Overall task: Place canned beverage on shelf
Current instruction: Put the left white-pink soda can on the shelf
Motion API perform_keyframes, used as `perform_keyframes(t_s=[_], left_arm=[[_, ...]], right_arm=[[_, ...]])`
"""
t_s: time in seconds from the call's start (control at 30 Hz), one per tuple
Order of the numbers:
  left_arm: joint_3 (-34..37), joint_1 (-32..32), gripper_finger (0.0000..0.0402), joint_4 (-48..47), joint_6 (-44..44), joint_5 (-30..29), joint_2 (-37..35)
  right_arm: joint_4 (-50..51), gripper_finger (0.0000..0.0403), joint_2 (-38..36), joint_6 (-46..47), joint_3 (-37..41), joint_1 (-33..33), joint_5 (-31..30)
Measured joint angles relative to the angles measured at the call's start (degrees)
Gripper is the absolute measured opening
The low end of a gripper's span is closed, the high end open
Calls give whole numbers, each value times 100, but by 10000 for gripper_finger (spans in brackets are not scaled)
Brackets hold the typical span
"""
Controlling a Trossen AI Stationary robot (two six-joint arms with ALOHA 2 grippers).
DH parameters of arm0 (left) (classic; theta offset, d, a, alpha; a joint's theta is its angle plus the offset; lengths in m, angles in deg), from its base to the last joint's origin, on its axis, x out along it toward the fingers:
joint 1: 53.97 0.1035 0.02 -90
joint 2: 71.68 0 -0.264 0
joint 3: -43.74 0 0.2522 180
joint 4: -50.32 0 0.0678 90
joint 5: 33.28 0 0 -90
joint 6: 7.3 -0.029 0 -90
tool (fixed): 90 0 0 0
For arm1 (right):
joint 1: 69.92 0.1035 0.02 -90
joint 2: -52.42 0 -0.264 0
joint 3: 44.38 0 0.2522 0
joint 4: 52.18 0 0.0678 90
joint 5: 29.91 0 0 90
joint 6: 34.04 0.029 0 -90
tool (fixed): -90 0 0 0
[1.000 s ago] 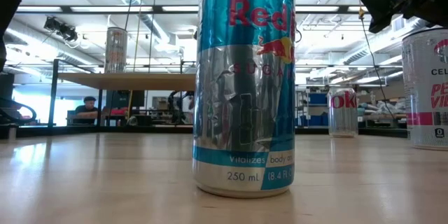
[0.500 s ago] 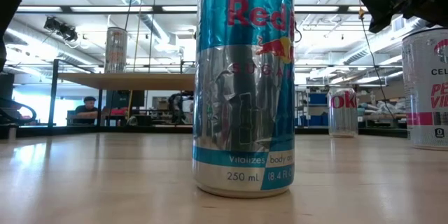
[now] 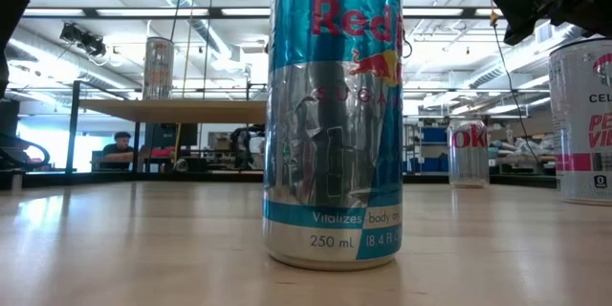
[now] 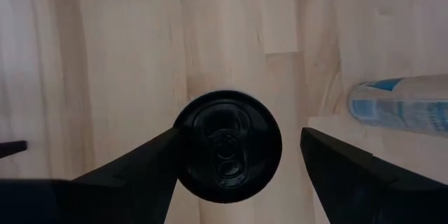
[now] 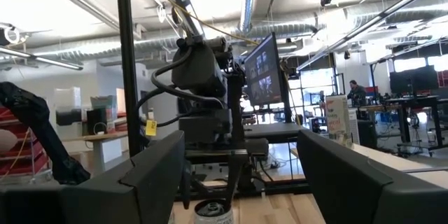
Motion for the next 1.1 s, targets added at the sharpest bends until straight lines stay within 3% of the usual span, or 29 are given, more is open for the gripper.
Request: perform_keyframes(t_s=[1.1], left_arm=[[-124,-28,300,-176,62,-269,22]], right_arm=[[4,285,0,1,0,-1,2]])
